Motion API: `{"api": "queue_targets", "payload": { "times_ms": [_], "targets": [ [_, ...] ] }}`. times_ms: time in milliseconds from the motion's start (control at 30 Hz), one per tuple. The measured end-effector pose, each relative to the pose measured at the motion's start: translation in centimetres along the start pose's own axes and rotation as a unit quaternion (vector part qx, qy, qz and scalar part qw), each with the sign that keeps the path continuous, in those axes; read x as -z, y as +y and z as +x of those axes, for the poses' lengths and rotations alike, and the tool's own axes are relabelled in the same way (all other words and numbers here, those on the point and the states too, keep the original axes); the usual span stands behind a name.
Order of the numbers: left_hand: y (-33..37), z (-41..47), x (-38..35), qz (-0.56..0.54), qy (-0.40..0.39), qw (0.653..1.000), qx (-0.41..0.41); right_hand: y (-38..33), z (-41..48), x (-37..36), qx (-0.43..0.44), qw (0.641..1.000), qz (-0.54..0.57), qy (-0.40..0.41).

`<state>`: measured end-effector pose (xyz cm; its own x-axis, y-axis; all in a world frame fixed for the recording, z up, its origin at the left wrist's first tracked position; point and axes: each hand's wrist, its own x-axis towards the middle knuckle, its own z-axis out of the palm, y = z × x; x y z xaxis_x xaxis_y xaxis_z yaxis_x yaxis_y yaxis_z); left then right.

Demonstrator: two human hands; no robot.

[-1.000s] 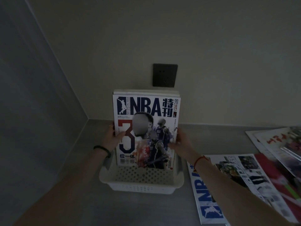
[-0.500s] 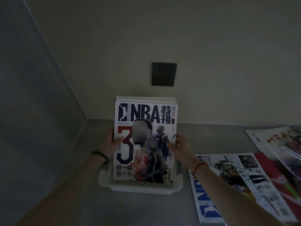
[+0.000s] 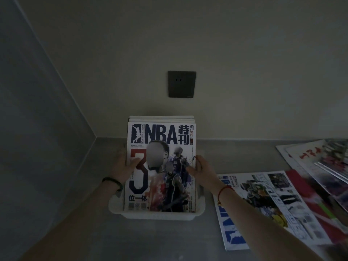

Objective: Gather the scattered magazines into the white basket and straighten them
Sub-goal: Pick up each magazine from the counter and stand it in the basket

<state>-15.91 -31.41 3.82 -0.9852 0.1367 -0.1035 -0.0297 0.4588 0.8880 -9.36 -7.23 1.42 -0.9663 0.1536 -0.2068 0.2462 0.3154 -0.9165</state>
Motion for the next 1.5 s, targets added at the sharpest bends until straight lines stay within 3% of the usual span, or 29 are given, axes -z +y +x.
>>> {"api": "queue_targets", "payload": {
  "times_ms": [233, 367, 500, 667, 833, 967, 1100, 1233, 1300, 1400, 1500],
  "targets": [
    [5.7, -1.4, -4.3, 0.091, 0.077, 0.984, -0.132, 0.9, -1.9, 5.6, -0.053, 0.992, 0.079, 0.078],
    [8.9, -3.7, -10.2, 0.094, -0.028, 0.978, -0.182, 3.6, -5.2, 12.0, -0.082, 0.987, 0.045, 0.134],
    [9.5, -6.5, -17.0, 0.087, -0.135, 0.972, -0.170, 7.5, -9.2, 17.7, -0.150, 0.972, 0.051, 0.172],
    [7.6, -10.0, -24.2, 0.093, -0.238, 0.966, -0.023, 12.0, -13.1, 21.8, -0.239, 0.948, -0.010, 0.210],
    [5.6, -12.9, -27.4, 0.073, -0.126, 0.976, 0.163, 14.3, -15.0, 23.1, -0.234, 0.949, -0.021, 0.210],
    [4.8, -14.0, -28.0, 0.048, -0.065, 0.978, 0.190, 14.4, -14.7, 23.4, -0.229, 0.950, -0.010, 0.210],
    [4.5, -13.0, -26.9, -0.035, -0.037, 0.978, 0.200, 14.7, -14.3, 24.7, -0.259, 0.958, 0.013, 0.121],
    [3.9, -12.3, -25.5, -0.234, -0.063, 0.926, 0.291, 15.6, -14.8, 25.7, -0.307, 0.947, -0.012, 0.094],
    [4.5, -12.5, -25.5, -0.273, -0.095, 0.919, 0.268, 16.3, -15.2, 26.1, -0.306, 0.946, 0.029, 0.105],
    [6.5, -12.5, -25.2, -0.263, -0.140, 0.942, 0.153, 17.2, -16.0, 26.7, -0.310, 0.934, 0.129, 0.124],
    [10.4, -11.8, -24.1, -0.254, -0.147, 0.954, 0.059, 16.9, -17.3, 27.6, -0.297, 0.929, 0.205, 0.081]
  ]
}}
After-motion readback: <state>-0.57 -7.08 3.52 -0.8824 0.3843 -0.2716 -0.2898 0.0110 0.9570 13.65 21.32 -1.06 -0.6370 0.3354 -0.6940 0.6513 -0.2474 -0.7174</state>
